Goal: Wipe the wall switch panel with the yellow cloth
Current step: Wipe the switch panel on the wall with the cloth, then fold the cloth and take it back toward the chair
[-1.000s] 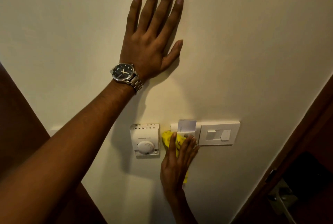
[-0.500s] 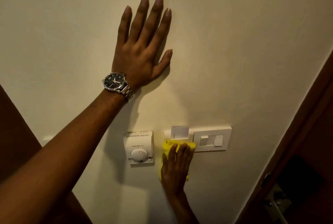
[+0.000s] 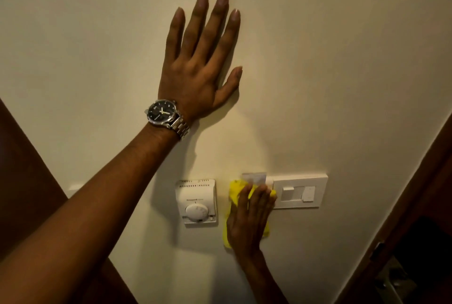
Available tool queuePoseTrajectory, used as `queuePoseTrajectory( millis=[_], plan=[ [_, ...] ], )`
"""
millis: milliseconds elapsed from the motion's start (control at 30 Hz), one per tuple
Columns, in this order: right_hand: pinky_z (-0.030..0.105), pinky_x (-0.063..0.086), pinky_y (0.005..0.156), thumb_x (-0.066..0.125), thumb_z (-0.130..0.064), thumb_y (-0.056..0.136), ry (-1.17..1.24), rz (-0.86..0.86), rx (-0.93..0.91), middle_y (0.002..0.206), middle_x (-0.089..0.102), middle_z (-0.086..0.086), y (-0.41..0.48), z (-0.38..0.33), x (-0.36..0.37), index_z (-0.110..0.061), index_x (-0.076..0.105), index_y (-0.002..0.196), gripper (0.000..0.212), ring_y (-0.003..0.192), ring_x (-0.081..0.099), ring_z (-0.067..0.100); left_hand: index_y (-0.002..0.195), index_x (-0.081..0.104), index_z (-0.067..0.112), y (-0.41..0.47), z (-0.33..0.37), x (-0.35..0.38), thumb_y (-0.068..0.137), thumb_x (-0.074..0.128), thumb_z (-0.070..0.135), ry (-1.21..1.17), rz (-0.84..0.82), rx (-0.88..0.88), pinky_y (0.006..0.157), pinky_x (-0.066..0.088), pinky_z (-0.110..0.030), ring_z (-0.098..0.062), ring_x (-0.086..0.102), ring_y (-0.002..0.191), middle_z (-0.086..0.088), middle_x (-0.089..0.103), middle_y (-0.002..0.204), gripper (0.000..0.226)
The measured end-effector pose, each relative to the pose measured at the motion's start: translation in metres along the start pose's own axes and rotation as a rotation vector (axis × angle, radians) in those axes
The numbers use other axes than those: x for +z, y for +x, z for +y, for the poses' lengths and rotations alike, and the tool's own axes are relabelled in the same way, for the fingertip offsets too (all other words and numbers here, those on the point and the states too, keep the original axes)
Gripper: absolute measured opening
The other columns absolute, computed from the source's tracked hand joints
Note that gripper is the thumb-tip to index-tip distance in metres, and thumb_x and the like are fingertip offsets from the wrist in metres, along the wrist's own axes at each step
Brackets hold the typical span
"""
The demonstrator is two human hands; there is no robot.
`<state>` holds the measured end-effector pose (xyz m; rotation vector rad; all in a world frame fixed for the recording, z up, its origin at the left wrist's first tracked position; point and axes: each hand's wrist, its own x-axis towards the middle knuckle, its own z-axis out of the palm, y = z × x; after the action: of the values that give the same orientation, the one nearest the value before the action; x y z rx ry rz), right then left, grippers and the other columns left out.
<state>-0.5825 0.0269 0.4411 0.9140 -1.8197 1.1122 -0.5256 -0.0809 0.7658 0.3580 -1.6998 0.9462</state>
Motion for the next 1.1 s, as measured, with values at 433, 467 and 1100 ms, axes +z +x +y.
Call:
queuePoseTrajectory(
  millis=[433,467,1100],
  plan=[
    [0.054,0.009,0.126,0.029,-0.037,0.109,-0.038,0.042,-0.157,0.166,0.010,0.021,0.025,0.021,0.003,-0.003,0.013,0.159,0.063,0.156,0.006,0.034,0.163,0.034,0.013,0.003,-0.002,0.005,0.105,0.039,0.057,-0.025,-0.004,0.016,0.128,0.025,-0.060,-0.042,0.035,0.155,-0.019,0.038,0.167,0.073],
    [0.055,0.013,0.124,0.028,-0.035,0.109,-0.054,0.031,-0.182,0.161,0.014,0.023,0.013,0.026,0.003,-0.002,0.012,0.159,0.062,0.156,0.008,0.034,0.163,0.033,0.013,0.003,-0.002,0.006,0.105,0.038,0.057,-0.032,-0.002,0.020,0.128,0.024,-0.060,-0.042,0.033,0.156,-0.019,0.037,0.167,0.073],
    [0.040,0.014,0.129,0.038,-0.037,0.103,0.898,-0.407,0.876,0.162,0.024,-0.023,-0.081,-0.125,-0.111,-0.042,0.027,0.152,0.050,0.150,0.022,-0.004,0.128,0.064,0.029,-0.312,0.050,-0.243,0.086,0.061,0.079,-1.271,-0.704,-1.479,0.114,0.053,-0.041,-0.009,0.066,0.125,0.012,0.073,0.128,0.065]
  ],
)
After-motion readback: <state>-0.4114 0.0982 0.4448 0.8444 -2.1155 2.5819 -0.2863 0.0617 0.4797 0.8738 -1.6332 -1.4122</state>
